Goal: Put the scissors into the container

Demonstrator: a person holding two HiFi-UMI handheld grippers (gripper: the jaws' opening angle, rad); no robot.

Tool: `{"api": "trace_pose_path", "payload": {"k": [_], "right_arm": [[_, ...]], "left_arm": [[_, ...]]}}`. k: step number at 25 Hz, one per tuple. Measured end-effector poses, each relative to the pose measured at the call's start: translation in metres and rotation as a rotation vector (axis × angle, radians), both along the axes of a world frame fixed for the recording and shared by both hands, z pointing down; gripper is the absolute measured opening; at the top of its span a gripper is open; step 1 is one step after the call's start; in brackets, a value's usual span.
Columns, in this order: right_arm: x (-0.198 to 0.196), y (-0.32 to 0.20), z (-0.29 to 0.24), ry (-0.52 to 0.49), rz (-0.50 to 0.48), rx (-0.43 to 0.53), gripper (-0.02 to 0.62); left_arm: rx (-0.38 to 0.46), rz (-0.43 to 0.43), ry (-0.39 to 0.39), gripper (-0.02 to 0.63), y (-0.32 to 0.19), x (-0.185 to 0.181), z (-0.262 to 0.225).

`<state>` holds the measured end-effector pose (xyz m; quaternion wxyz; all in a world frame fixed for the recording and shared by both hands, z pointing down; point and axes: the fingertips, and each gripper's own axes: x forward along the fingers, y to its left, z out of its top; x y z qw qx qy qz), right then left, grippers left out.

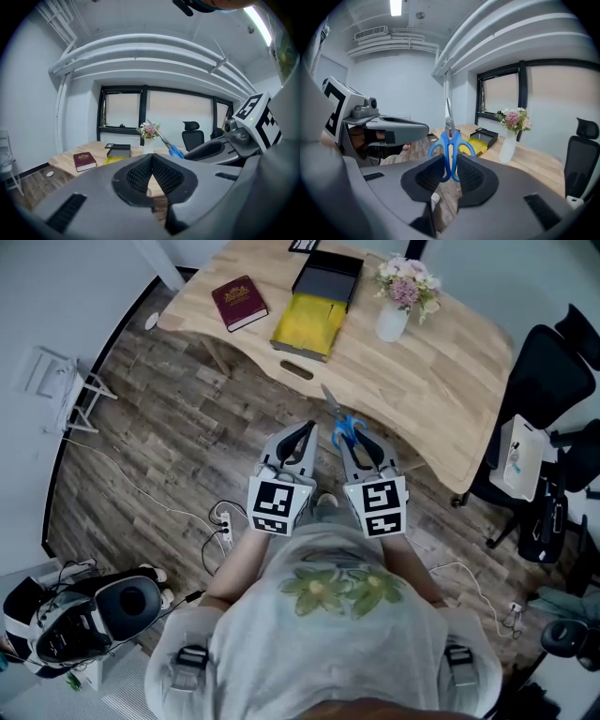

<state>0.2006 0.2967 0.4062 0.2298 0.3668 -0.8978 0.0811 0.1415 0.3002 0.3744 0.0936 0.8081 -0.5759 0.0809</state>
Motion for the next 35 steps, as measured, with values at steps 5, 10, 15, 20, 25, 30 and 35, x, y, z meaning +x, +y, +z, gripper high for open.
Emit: {"api": "trace_pose_path", "payload": {"k": [5,10,15,20,25,30,35], "right_arm": [[-0.008,-0.024,0.001,-0.015,0.028,-0.006,0.08],[-0.018,-0.057,0.006,-0.015,0.058,-0.013,0.08],[-0.039,-0.09,0.012,-0.012,0.078,-0.03,0.08],[-0.061,-0.129,0.017,0.0,0.111,-0.041,0.08],[-0.077,-0.167,0.013,0.01,0.16,-0.052,0.08],[-0.089,-0.198,0.011,0.016,0.212,-0.065,0.08],[-0.109,-0.229,0.018,0.028,0.241,-0.093,0.08]], "left_arm": [[-0.007,0.024,0.003,0.007,-0.025,-0.01,0.004],[-0.003,0.045,0.008,0.006,-0.055,-0.027,0.004],[-0.006,0.061,0.013,0.007,-0.09,-0.049,0.009],[-0.02,0.093,0.024,0.007,-0.13,-0.073,0.016],[-0.038,0.149,0.021,0.007,-0.172,-0.093,0.023],[-0.043,0.198,0.016,0.006,-0.205,-0.111,0.022],[-0.052,0.201,0.034,0.007,-0.236,-0.138,0.021]]}}
